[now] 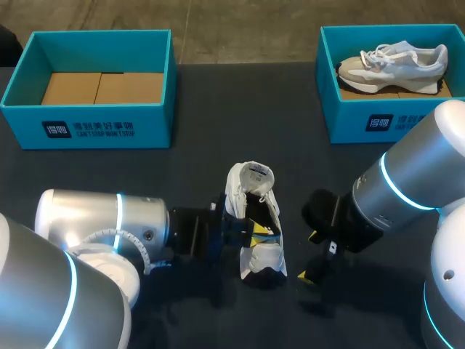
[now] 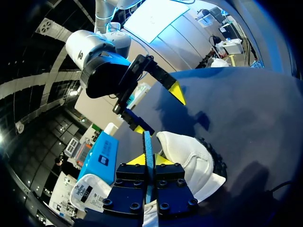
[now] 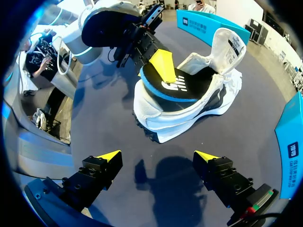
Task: Take the shoe out of the shoebox, open the shoe tongue, remove and reinsert the insole, then place the shoe into the shoebox
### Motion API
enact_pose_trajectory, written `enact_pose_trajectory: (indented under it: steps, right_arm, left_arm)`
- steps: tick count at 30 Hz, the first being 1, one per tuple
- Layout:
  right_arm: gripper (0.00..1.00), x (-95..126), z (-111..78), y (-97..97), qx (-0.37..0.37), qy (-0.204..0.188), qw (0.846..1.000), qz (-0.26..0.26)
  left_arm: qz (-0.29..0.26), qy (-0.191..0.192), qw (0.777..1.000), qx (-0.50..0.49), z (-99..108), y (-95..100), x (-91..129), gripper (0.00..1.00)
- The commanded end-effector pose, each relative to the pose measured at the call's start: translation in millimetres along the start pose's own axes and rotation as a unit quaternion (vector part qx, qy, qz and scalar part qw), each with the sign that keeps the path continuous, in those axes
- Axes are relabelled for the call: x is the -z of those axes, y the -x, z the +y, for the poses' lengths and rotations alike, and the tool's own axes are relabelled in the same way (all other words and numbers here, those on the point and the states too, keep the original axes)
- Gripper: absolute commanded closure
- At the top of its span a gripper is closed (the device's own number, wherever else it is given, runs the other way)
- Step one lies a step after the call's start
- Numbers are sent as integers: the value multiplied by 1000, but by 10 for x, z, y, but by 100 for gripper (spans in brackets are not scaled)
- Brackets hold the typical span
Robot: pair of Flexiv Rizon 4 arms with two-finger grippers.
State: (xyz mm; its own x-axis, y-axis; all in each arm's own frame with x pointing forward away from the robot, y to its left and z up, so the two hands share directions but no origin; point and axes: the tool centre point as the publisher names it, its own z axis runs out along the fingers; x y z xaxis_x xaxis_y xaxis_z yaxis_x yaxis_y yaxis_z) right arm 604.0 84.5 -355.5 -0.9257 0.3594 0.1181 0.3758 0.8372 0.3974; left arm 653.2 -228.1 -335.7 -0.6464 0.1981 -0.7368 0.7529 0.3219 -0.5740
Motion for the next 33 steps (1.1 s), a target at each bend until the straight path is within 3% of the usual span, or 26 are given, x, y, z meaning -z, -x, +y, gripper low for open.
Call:
enact_pose_trajectory:
  steps: [1,18,29,30,31,33]
  right_arm:
    - [0,2,-8,-11,0,1,1000,-1]
    - [0,2,-8,-11,0,1,1000,-1]
    - [0,2,-8,-11,0,1,1000,-1]
    - [0,2,-8,-11,0,1,1000,-1]
    - [0,2,-8,-11,0,1,1000,-1]
    - [0,2,-8,-11,0,1,1000,-1]
  left_arm:
    - [-2,12,1000,-19,23,-24,-50,100]
    - [7,51,999,-14,306,27,-188,100]
    - [9,41,999,8,241,36,-128,100]
    - [10,36,999,12,224,36,-115,97]
    - [9,35,999,12,204,37,-97,82]
    - [7,29,999,14,179,35,-75,78]
